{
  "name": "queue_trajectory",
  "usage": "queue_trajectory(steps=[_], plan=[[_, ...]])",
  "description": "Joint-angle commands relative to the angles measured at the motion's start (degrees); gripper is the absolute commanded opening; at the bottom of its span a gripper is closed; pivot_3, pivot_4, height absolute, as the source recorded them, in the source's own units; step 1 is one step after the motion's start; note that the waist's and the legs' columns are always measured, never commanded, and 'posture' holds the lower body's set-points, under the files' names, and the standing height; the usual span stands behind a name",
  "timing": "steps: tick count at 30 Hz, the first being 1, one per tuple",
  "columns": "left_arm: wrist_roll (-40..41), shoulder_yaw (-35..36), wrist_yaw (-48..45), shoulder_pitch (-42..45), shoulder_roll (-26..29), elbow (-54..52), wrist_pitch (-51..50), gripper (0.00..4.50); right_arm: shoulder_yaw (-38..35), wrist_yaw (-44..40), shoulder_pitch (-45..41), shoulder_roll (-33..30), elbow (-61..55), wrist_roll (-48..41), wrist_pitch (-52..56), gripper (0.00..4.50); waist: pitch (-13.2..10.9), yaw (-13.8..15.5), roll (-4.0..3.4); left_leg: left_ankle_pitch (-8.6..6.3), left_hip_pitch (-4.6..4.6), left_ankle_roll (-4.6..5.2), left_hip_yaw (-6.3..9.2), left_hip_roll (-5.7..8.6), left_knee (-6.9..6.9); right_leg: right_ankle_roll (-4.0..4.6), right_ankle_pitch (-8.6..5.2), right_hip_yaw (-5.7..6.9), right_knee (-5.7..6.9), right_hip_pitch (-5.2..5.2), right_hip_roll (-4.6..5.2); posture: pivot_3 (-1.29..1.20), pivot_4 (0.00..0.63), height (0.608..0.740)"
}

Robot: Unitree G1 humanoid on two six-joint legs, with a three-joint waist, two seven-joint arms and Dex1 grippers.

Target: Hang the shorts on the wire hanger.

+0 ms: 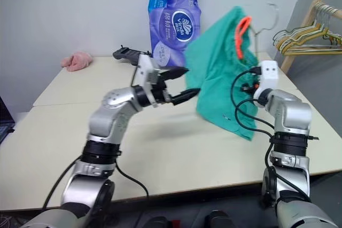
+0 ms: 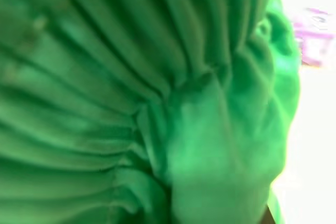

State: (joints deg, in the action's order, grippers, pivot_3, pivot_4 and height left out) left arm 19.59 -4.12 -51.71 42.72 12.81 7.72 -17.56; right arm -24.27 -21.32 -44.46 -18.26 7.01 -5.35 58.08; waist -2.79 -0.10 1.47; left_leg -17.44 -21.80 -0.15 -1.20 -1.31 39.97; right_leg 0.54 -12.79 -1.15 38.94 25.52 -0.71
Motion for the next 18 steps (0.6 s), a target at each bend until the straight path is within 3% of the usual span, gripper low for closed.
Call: queue_trajectory(steps=[1, 7, 18], plan=[[-1.2, -0.6, 0.6, 3.8, -1.2, 1.7, 3.8, 4.49, -6.9, 7.2, -0.2, -1.0, -4.2, -1.6, -1.8, 0.0, 0.1, -0.5, -0.22, 0.0, 0.01, 0.0, -0.08, -0.01, -0.02, 0.0, 0.0, -0.02, -0.01, 0.0, -0.02, -0.12, 0.0, 0.74], [-1.1, -1.2, -1.2, 7.1, -3.9, 7.2, 7.3, 4.49, -15.6, 16.6, 2.4, -0.9, -10.0, -3.1, -1.9, 0.0, 0.5, -2.6, -0.79, -0.01, 0.0, 0.03, -0.28, -0.04, -0.2, -0.06, -0.05, -0.1, -0.13, -0.02, -0.1, -0.17, 0.0, 0.74], [-1.7, -3.2, -3.1, 9.4, -8.3, 11.4, 11.2, 4.49, -21.9, 28.7, 6.3, -4.9, -11.0, -2.6, -4.6, 0.0, 0.7, -6.4, -1.28, -0.07, 0.06, 0.13, -0.28, -0.04, -0.41, -0.19, -0.16, -0.28, -0.3, -0.16, -0.2, -0.21, 0.0, 0.74]])
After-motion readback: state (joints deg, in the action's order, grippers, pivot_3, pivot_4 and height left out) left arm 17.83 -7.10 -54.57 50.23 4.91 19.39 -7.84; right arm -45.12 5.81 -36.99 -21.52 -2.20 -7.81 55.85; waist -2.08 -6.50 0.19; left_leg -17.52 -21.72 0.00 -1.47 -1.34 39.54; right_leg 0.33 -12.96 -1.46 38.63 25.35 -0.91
